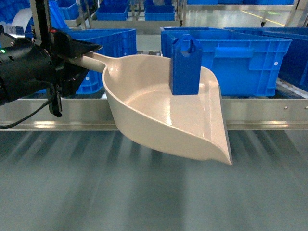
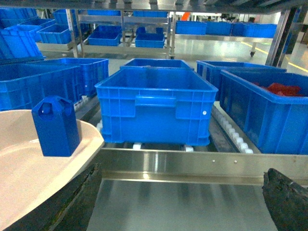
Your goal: Place part in tray to right shelf
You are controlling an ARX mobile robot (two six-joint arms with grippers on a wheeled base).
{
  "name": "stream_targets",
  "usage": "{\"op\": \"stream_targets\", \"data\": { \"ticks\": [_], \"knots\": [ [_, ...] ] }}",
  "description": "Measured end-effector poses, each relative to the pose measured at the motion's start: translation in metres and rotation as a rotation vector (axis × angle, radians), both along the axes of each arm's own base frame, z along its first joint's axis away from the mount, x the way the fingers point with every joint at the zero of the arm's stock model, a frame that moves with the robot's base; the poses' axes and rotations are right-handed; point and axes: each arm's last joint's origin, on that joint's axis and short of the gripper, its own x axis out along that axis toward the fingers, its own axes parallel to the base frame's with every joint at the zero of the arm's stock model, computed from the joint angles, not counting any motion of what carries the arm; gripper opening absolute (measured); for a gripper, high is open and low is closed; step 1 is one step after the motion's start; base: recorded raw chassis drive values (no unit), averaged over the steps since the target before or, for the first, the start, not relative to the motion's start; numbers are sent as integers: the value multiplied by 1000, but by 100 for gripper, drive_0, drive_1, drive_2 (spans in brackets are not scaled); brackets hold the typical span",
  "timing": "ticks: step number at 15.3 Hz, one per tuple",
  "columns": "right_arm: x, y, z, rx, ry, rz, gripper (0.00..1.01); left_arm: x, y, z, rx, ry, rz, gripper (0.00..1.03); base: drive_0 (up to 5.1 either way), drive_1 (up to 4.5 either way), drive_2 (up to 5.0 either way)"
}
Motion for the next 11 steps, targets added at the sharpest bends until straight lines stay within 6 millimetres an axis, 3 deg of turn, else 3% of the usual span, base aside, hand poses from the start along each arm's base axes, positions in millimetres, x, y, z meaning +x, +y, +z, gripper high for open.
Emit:
{"op": "stream_targets", "data": {
  "ticks": [7, 10, 11],
  "knots": [
    [0, 0, 0, 0, 1, -3, 98, 1, 3, 0, -1, -5, 17, 14, -323, 492, -141],
    [0, 0, 0, 0, 1, 0, 98, 1, 5, 0, 0, -3, 26, 14, -17, 389, -424],
    [0, 0, 0, 0, 0, 0, 98, 1, 5, 1, -2, -8, 26, 14, -53, -53, -53]
  ]
}}
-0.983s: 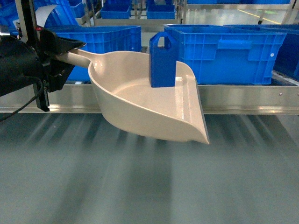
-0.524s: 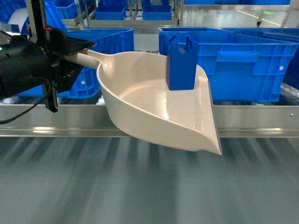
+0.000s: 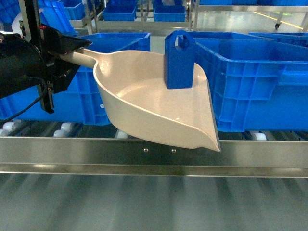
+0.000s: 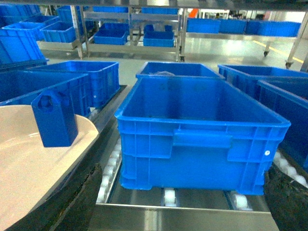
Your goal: Place part in tray to right shelf
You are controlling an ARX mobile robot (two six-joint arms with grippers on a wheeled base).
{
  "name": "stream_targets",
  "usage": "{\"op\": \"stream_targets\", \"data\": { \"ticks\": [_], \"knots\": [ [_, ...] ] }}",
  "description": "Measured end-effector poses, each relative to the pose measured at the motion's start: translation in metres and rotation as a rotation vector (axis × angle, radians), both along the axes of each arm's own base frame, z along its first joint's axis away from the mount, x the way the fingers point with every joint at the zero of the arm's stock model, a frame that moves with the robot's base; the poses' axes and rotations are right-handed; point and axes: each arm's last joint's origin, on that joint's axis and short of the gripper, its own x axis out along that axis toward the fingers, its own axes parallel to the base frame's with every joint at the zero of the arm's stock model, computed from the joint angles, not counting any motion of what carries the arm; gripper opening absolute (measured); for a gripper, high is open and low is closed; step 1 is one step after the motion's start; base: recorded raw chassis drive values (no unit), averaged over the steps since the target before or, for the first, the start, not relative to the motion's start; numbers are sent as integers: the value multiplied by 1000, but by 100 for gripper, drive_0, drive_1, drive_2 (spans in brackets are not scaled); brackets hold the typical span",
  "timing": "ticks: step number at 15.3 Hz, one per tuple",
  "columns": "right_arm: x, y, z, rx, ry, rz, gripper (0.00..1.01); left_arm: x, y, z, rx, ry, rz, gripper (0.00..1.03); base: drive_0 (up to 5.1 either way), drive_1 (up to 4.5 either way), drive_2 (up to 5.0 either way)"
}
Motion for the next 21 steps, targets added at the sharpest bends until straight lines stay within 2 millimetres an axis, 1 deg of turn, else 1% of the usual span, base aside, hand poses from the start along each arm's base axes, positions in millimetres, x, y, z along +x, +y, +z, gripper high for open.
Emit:
{"op": "stream_targets", "data": {
  "ticks": [21],
  "knots": [
    [1, 0, -1, -2, 6, 0, 98, 0, 0, 0, 1, 5, -2, 14, 0, 0, 0]
  ]
}}
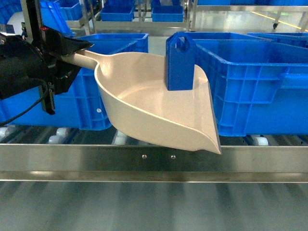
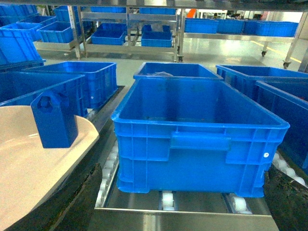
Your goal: Place part in tray to right shelf
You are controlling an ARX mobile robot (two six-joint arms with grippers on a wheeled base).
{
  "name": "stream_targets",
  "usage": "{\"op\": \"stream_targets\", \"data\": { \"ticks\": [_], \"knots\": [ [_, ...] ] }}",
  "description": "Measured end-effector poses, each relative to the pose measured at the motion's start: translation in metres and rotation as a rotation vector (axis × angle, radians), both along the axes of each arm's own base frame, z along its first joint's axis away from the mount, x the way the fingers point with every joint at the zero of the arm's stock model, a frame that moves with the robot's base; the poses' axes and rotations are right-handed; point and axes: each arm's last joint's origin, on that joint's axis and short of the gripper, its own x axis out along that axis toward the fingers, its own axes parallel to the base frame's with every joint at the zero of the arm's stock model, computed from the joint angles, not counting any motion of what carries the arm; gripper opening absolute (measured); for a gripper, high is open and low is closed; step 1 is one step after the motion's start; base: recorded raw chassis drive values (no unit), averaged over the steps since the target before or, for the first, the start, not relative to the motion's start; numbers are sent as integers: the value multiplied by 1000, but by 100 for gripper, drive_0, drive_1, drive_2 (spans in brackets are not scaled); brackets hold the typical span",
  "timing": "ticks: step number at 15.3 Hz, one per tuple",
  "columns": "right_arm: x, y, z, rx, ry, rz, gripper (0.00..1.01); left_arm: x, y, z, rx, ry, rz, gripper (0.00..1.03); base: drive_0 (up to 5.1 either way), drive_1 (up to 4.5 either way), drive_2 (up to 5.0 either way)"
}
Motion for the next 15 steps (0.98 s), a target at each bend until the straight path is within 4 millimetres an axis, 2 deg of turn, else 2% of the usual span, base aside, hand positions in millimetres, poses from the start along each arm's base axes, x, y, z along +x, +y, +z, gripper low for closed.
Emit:
{"op": "stream_targets", "data": {
  "ticks": [15],
  "knots": [
    [0, 0, 0, 0, 0, 0, 98, 0, 0, 0, 0, 0, 0, 14, 0, 0, 0]
  ]
}}
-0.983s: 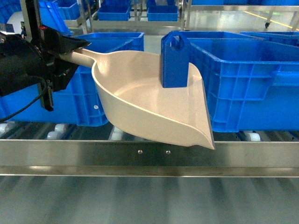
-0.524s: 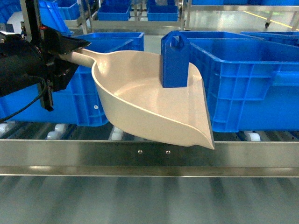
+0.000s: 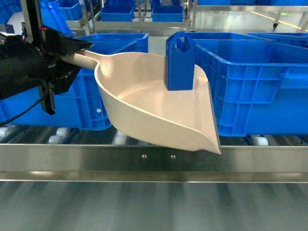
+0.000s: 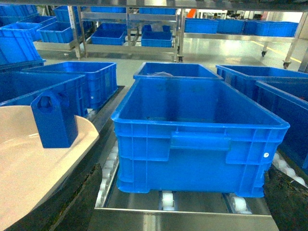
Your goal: Place part in tray to right shelf
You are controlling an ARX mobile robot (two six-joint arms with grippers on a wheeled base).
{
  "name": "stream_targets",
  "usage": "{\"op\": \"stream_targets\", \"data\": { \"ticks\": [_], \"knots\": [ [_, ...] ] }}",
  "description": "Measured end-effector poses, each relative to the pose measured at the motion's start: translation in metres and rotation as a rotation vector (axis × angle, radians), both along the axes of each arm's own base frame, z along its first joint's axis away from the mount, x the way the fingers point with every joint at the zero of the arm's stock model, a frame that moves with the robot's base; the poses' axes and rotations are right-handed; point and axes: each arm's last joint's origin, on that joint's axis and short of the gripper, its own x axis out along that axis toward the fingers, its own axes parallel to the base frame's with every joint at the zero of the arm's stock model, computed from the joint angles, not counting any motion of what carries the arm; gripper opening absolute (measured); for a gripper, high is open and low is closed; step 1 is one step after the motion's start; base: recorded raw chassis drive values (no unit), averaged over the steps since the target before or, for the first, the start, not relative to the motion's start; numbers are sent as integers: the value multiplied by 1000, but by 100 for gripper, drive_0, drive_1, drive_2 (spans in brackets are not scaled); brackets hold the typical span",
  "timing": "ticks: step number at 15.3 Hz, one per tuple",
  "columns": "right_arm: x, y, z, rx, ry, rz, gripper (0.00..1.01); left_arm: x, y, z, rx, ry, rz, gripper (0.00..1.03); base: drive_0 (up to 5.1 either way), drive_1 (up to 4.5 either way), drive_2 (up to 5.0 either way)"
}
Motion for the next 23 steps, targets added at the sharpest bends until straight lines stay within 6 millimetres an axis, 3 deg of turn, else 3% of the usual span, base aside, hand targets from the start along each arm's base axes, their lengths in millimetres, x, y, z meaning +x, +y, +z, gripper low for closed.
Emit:
{"op": "stream_targets", "data": {
  "ticks": [15, 16, 20, 23],
  "knots": [
    [0, 0, 0, 0, 0, 0, 98, 0, 0, 0, 0, 4, 2, 14, 0, 0, 0],
    [0, 0, 0, 0, 0, 0, 98, -5, -6, 1, -9, 76, 271, 14, 0, 0, 0],
    [0, 0, 0, 0, 0, 0, 98, -26, 3, 22, -53, 11, 285, 14, 0, 0, 0],
    [0, 0, 0, 0, 0, 0, 98, -36, 15, 63, -83, -73, 329, 14, 0, 0, 0]
  ]
}}
